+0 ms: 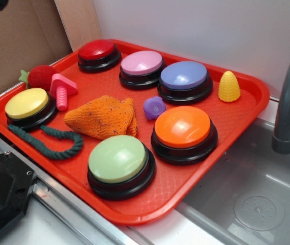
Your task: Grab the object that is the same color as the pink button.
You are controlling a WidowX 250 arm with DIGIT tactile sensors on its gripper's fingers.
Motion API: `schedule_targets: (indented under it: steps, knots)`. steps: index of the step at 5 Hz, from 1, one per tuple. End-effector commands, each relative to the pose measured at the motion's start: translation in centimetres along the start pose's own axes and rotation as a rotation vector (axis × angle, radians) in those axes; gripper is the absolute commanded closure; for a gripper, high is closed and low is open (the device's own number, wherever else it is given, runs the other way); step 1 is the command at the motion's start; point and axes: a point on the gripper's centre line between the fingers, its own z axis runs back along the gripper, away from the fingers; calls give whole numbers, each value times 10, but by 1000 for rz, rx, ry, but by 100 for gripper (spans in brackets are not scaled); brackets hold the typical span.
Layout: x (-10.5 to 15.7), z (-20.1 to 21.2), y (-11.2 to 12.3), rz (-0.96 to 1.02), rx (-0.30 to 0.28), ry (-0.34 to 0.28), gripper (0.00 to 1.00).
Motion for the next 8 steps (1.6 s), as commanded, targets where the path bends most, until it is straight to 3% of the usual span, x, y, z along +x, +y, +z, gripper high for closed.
schedule_targets:
  steps: [1, 2, 4, 7, 8]
  knots:
    - [0, 0, 0, 0, 0, 0, 0]
    - [33, -25, 20, 59, 13, -16, 0]
    - [73, -72, 67, 120, 88, -37, 0]
    - [87, -137, 116, -45, 105, 4, 0]
    - [91, -158, 125, -29, 136, -15, 0]
